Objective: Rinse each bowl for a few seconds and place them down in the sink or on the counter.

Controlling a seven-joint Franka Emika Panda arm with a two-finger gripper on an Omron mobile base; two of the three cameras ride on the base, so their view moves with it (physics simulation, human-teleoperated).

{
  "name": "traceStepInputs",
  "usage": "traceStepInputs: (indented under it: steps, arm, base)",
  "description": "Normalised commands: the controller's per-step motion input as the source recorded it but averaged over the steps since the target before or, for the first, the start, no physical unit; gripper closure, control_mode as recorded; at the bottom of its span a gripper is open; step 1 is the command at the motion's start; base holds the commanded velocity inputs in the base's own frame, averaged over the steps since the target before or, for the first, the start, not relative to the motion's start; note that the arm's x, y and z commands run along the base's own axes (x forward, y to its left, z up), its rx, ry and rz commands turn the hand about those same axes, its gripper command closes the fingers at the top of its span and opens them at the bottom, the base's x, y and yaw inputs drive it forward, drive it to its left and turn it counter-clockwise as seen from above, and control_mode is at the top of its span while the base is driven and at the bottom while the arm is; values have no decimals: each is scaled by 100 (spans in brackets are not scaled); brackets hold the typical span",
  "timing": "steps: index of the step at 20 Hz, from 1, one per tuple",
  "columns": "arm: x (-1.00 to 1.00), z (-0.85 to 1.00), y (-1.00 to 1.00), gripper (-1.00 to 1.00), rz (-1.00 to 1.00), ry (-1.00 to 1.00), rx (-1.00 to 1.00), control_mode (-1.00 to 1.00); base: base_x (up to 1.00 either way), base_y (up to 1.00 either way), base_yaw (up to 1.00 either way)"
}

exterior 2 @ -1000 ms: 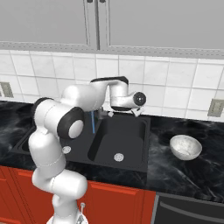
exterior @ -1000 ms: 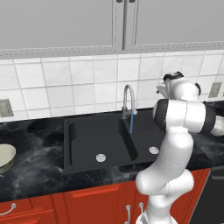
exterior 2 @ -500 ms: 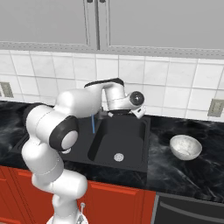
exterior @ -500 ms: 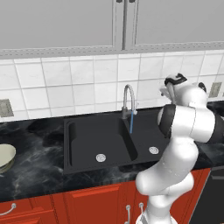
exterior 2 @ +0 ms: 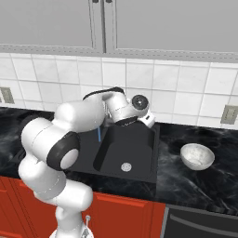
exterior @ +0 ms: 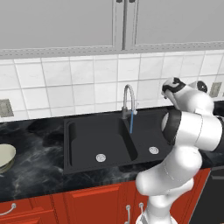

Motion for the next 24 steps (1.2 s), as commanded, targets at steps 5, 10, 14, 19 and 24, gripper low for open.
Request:
traceStepInputs:
  steps: [5,10,14,19,24]
  arm:
    - [-21,14,-12,-100,-1,14,-7,-100]
    - [-20,17,-16,-100,-1,14,-6,-100]
    - [-15,8,-17,-100,0,15,-8,-100]
    - [-10,0,-14,-100,0,12,-10,-100]
    - [-9,-3,-16,-100,0,8,-9,-100]
  base:
    - [0,0,0]
    - [0,0,0]
    - [0,0,0]
    - [0,0,0]
    - [0,0,0]
